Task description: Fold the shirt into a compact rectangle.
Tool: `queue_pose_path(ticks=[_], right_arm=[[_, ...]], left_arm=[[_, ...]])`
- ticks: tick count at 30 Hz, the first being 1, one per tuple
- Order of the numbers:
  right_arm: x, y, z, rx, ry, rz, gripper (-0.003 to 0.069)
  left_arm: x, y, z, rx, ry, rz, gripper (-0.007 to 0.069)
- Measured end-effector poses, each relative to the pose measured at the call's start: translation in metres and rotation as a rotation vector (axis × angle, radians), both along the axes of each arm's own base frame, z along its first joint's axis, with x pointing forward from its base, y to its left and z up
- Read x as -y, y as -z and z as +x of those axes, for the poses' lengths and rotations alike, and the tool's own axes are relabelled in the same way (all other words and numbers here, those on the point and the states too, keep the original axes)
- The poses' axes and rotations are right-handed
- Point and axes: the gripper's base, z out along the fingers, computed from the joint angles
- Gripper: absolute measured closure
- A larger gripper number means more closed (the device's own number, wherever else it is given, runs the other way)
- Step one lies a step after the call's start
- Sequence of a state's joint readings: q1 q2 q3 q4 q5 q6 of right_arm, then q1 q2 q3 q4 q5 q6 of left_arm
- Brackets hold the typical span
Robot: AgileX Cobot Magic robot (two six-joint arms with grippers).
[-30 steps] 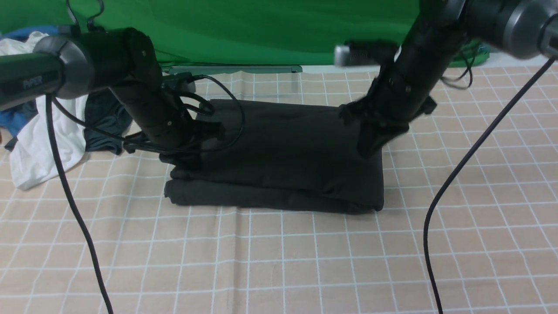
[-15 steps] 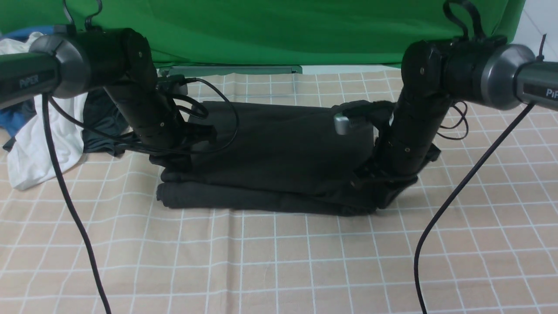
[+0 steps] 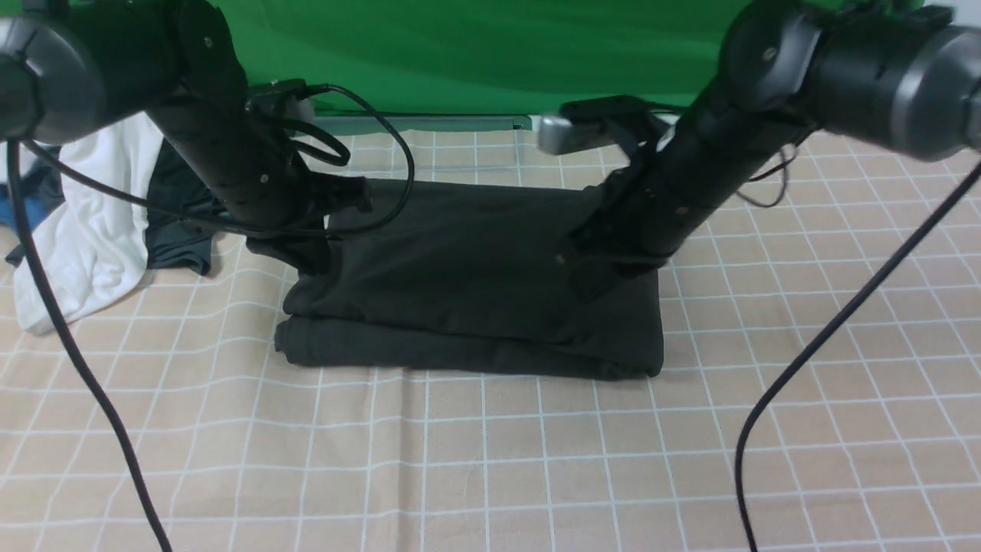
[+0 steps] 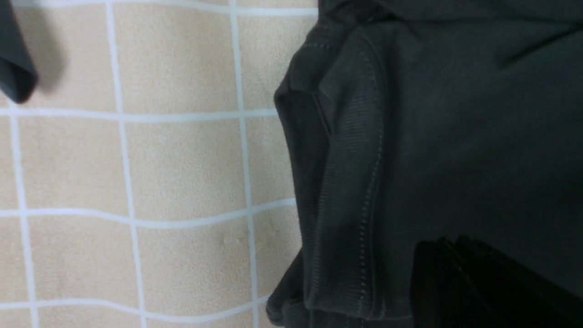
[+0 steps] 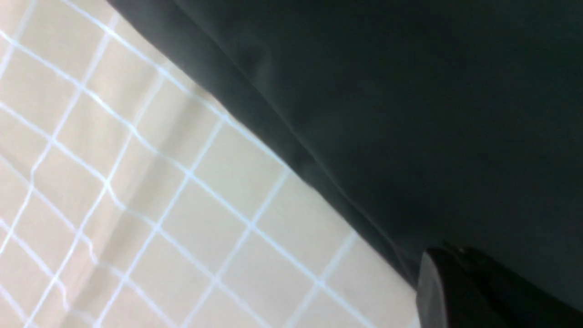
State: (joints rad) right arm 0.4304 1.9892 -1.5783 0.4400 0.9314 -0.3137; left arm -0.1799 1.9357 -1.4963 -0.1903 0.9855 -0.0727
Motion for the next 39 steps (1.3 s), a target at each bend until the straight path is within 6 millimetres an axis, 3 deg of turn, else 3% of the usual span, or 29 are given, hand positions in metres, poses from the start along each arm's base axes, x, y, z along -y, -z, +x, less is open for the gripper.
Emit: queue_pose_path(ticks=[5,7,17,23,25,29,35,39], right_arm=[[0.001,0.05,0.008,-0.109,0.038,-0.122,0.062],[0.008,0.059,0.007,-0.142,0.053,-0.208,0.0621],[0.02,0.059,0.007,-0.179,0.088,-0.298,0.062],[0.026,0.034,0.002,-0.144,0.074,-0.312,0.0621],[0.031,0.01,-0.002,-0.093,0.083,-0.297,0.0621],[0.042,-0.019,-0.006,-0.042,0.105,-0.278,0.0621],[0.067,-0.019,0.0,-0.082,0.16,-0.29,0.062],[0.078,-0.018,0.003,-0.091,0.189,-0.289,0.0616]], left_arm=[[0.001,0.01,0.001,-0.033,0.002,-0.001,0.0606],[0.001,0.013,0.002,-0.04,0.002,-0.001,0.0606],[0.002,0.016,0.0,-0.076,0.006,-0.002,0.0606],[0.001,0.008,-0.003,-0.064,0.018,-0.004,0.0606],[0.001,0.004,-0.003,-0.053,0.021,-0.001,0.0606],[0.0,0.003,-0.005,-0.068,0.03,0.007,0.0606],[-0.001,0.004,-0.009,-0.095,0.103,0.03,0.058],[-0.001,0.004,-0.009,-0.093,0.123,0.034,0.0444]])
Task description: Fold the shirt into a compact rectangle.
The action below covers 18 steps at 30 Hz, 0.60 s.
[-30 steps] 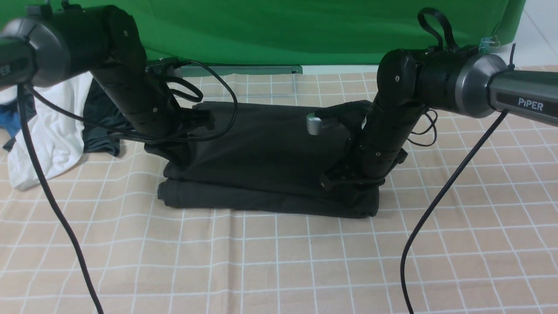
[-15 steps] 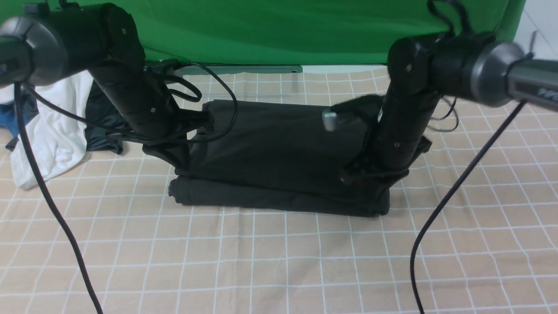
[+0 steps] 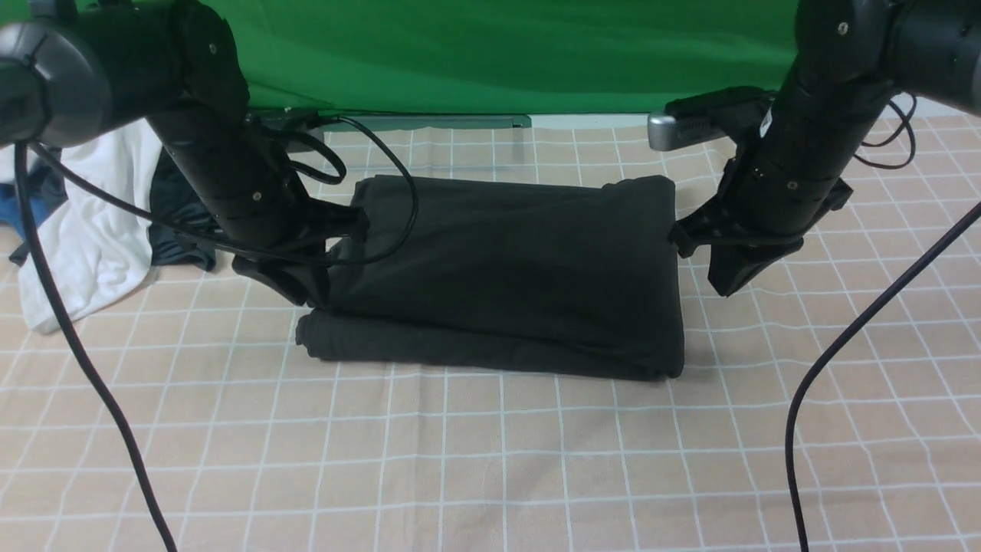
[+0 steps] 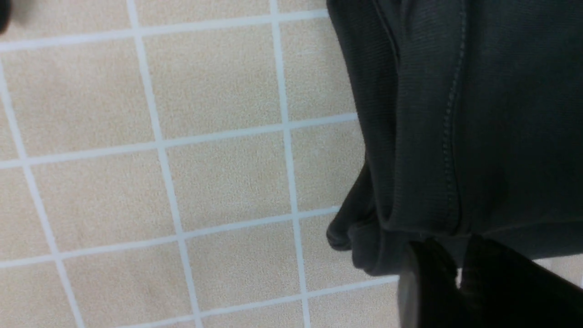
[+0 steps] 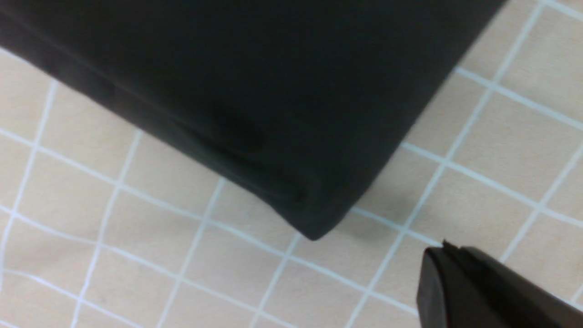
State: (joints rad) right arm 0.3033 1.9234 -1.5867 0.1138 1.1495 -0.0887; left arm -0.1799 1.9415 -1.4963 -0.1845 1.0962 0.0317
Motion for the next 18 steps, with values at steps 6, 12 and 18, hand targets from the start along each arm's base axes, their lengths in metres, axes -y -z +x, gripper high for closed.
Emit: queue_pose_path(ticks=[6,12,18], right_arm=[[-0.001,0.0,0.0,0.0,0.006,0.017,0.0615],[-0.002,0.0,0.001,0.011,0.008,0.024,0.0601],[-0.002,0.0,0.002,0.013,0.011,0.025,0.0582]], left_arm=[[0.005,0.01,0.002,-0.017,0.012,0.005,0.0117],[0.009,0.04,0.008,-0.085,0.002,-0.007,-0.0031],[0.01,0.048,0.009,-0.109,-0.005,-0.018,0.0125]])
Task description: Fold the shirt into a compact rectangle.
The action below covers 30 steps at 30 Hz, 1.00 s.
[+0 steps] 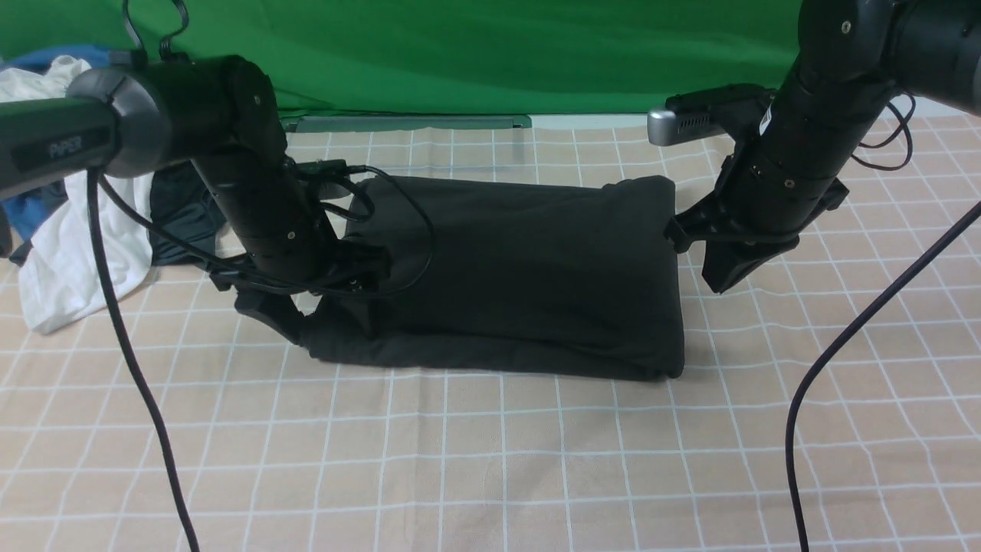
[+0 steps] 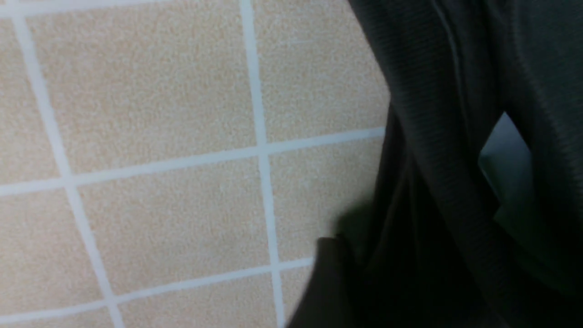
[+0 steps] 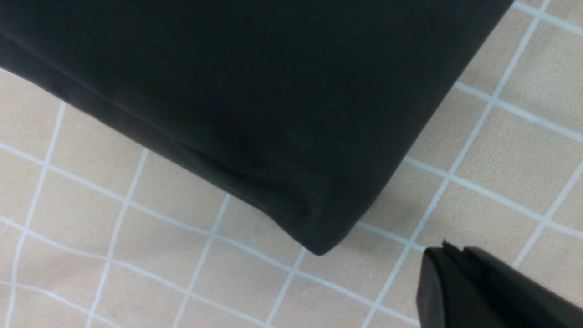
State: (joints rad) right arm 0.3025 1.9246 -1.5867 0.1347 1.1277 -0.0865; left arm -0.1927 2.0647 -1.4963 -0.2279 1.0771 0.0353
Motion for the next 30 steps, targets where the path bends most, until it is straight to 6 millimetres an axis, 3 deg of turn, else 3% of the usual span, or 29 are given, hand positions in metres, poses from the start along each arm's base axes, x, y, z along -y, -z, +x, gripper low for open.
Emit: queue_pose_path(ticks=[3,4,6,11,13,15,19,22,27,30], right_arm=[[0.0,0.0,0.0,0.002,0.001,0.002,0.0573],[0.0,0.0,0.0,0.005,0.001,0.002,0.057],[0.0,0.0,0.001,0.007,0.001,0.003,0.0568],[0.0,0.0,-0.001,-0.013,-0.001,-0.002,0.0567],[0.001,0.001,-0.003,-0.033,-0.004,-0.008,0.0566],[0.001,0.001,-0.005,-0.055,-0.007,-0.014,0.055],[0.002,0.001,-0.006,-0.071,-0.009,-0.019,0.0521],[0.001,0.001,-0.007,-0.081,-0.009,-0.013,0.0459],[-0.009,0.005,-0.007,-0.101,-0.024,0.085,0.0286],[-0.021,0.023,-0.002,-0.13,-0.034,0.127,0.0195]], left_arm=[[0.0,0.0,-0.001,-0.012,0.001,-0.005,0.0328],[0.001,-0.002,-0.002,-0.015,0.012,-0.009,0.0429],[0.001,-0.004,-0.003,-0.013,0.024,-0.01,0.0497],[0.001,-0.022,-0.011,-0.034,0.037,-0.011,0.0495],[0.001,-0.034,-0.015,-0.022,0.038,-0.015,0.0495],[0.0,-0.062,-0.024,0.033,0.026,-0.028,0.0495],[-0.002,-0.081,-0.036,0.065,0.008,-0.035,0.0495],[-0.007,-0.075,-0.048,0.032,0.002,-0.01,0.0495],[-0.017,-0.047,-0.063,-0.007,0.026,0.083,0.0495],[-0.018,-0.041,-0.062,0.035,0.018,0.083,0.0495]])
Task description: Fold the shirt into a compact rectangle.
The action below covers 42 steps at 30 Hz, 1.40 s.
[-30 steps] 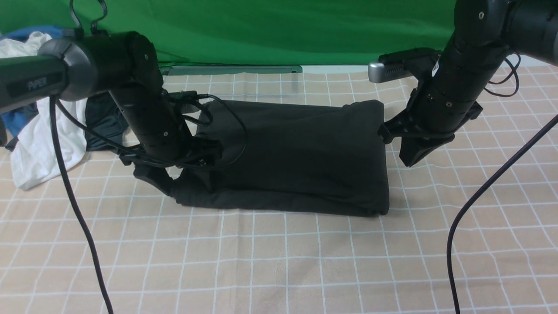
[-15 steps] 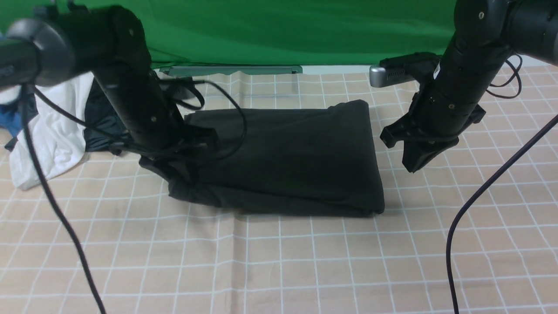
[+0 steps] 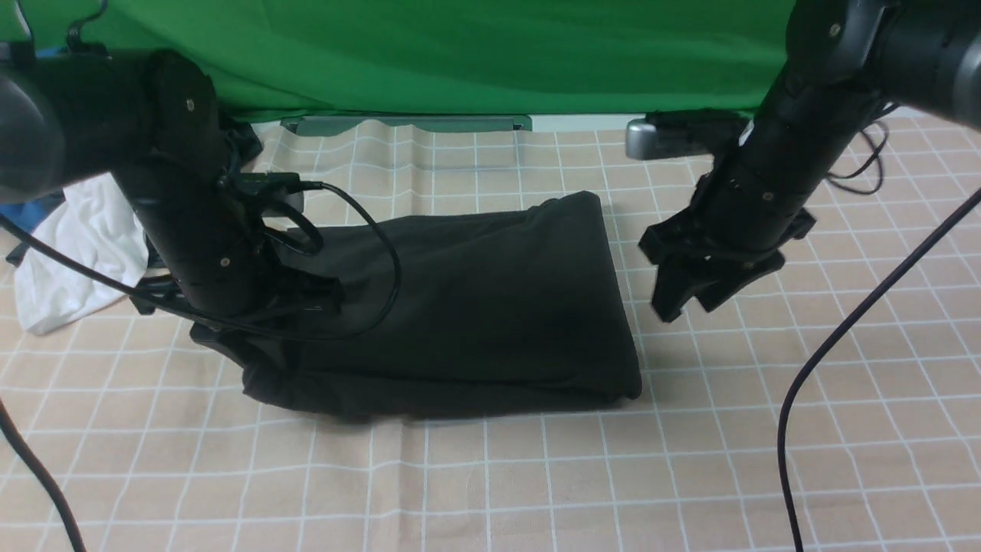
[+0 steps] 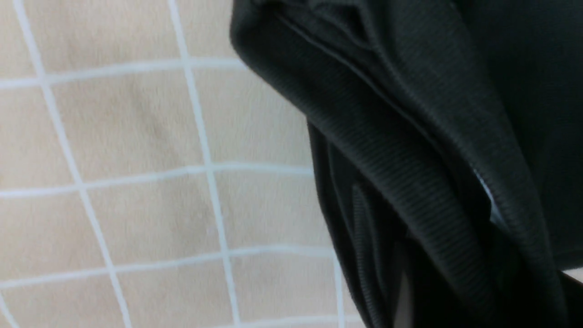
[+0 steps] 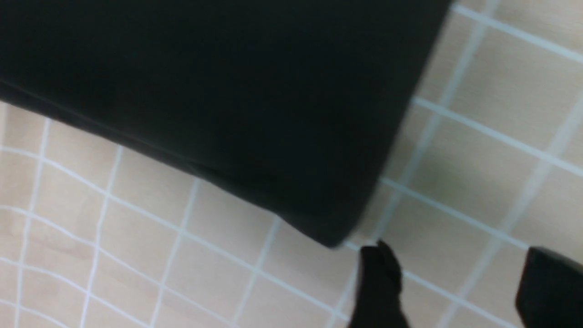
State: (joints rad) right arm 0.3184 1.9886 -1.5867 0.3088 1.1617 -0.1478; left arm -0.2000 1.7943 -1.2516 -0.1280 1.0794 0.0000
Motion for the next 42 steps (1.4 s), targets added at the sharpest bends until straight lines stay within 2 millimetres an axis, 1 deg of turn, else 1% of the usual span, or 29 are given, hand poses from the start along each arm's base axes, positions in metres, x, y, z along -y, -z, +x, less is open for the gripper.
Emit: queue_pose_path(ticks=[1,2,6,9,12,13,14,15,16,17,18,19,23,26,27,31,34,37,38,40,42], right_arm=[[-0.001,0.0,0.0,0.0,-0.003,0.0,0.019],[-0.008,0.013,0.001,-0.021,-0.023,-0.004,0.0164],[-0.03,0.04,-0.001,-0.063,-0.065,-0.014,0.0134],[-0.038,0.048,-0.002,-0.065,-0.073,-0.009,0.0134],[-0.041,0.052,-0.001,-0.064,-0.074,-0.006,0.0163],[-0.042,0.054,-0.001,-0.061,-0.079,-0.006,0.0235],[-0.043,0.055,-0.001,-0.059,-0.086,-0.006,0.0284],[-0.043,0.055,-0.001,-0.059,-0.088,-0.007,0.0299],[-0.043,0.056,-0.001,-0.054,-0.105,-0.007,0.0453],[-0.043,0.056,-0.002,-0.057,-0.111,-0.007,0.0513],[-0.043,0.056,-0.002,-0.062,-0.116,-0.009,0.055],[-0.043,0.054,-0.003,-0.069,-0.123,-0.011,0.0568],[-0.038,0.042,-0.012,-0.095,-0.145,-0.04,0.057],[-0.03,0.03,-0.027,-0.098,-0.134,-0.057,0.057],[-0.026,0.024,-0.035,-0.102,-0.122,-0.058,0.057],[-0.017,0.028,-0.06,-0.154,-0.098,-0.065,0.057],[-0.016,0.038,-0.068,-0.179,-0.088,-0.071,0.0563],[-0.014,0.043,-0.071,-0.185,-0.089,-0.088,0.0513],[-0.012,0.045,-0.072,-0.188,-0.095,-0.107,0.0473],[-0.009,0.045,-0.071,-0.185,-0.102,-0.125,0.0405],[-0.008,0.044,-0.072,-0.192,-0.111,-0.138,0.0345]], left_arm=[[0.0,0.0,0.0,0.003,0.0,0.0,0.0495],[0.0,0.001,0.002,0.024,-0.002,0.0,0.0495],[0.0,0.0,0.005,0.057,-0.003,-0.002,0.0495],[0.0,0.0,0.005,0.064,-0.002,0.001,0.0495],[0.0,0.0,0.005,0.065,-0.002,0.001,0.0495],[0.0,0.0,0.005,0.067,-0.002,0.0,0.0495],[0.0,0.0,0.006,0.07,-0.003,0.0,0.0495],[0.0,0.0,0.006,0.07,-0.003,0.0,0.0495],[0.0,0.0,0.006,0.073,-0.004,-0.002,0.0495],[0.0,0.0,0.006,0.074,-0.004,-0.002,0.0495],[0.0,0.0,0.006,0.073,-0.005,-0.004,0.0495],[0.0,0.0,0.006,0.068,-0.004,-0.003,0.0495],[0.001,-0.003,-0.001,0.04,-0.009,-0.016,0.0495],[0.001,-0.003,-0.014,0.015,-0.025,-0.043,0.0495],[0.0,-0.004,-0.023,0.015,-0.038,-0.054,0.0495],[-0.002,-0.001,-0.05,-0.008,-0.078,-0.084,0.0495],[-0.002,0.007,-0.062,-0.046,-0.096,-0.1,0.0495],[-0.003,0.013,-0.065,-0.051,-0.1,-0.1,0.0495],[-0.004,0.014,-0.065,-0.045,-0.09,-0.086,0.049],[-0.007,0.015,-0.065,-0.032,-0.074,-0.06,0.0453],[-0.01,0.012,-0.061,-0.014,-0.045,-0.02,0.0379]])
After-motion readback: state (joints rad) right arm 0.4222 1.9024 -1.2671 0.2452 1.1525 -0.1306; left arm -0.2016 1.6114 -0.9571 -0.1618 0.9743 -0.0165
